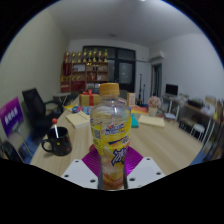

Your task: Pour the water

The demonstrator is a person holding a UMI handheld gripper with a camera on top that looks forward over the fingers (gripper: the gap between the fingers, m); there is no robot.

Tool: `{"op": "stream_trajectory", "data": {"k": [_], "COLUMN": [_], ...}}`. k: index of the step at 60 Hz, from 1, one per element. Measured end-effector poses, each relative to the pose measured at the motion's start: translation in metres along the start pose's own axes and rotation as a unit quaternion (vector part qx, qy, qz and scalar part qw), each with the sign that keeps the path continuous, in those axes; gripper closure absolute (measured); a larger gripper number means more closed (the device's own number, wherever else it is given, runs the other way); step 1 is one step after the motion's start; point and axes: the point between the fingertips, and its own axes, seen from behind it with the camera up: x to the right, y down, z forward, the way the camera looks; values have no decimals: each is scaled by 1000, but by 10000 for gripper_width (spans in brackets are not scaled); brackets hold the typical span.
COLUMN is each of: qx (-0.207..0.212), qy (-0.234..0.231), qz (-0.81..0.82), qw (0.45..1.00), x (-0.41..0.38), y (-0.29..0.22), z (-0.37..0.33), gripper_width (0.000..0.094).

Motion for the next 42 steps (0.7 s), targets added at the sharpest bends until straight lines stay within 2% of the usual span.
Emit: {"op": "stream_trajectory", "data": {"k": [7,12,15,19,26,29,35,42], "qx": [-2,-14,-11,-7,9,9,5,20], "qy": [28,47,58,70,41,30,37,36], "qz": [-149,-316,-426,-547,-745,-793,-854,-903], "qw": [988,947,903,834,665,609,519,427], "x": [18,26,28,13,-16,-29,-36,-49], "y": [-56,-99,-133,-154,-167,-151,-167,-178], "z": [6,21,20,34,55,69,73,69], "gripper_width": [658,661,661,659,655,658,654,653]}}
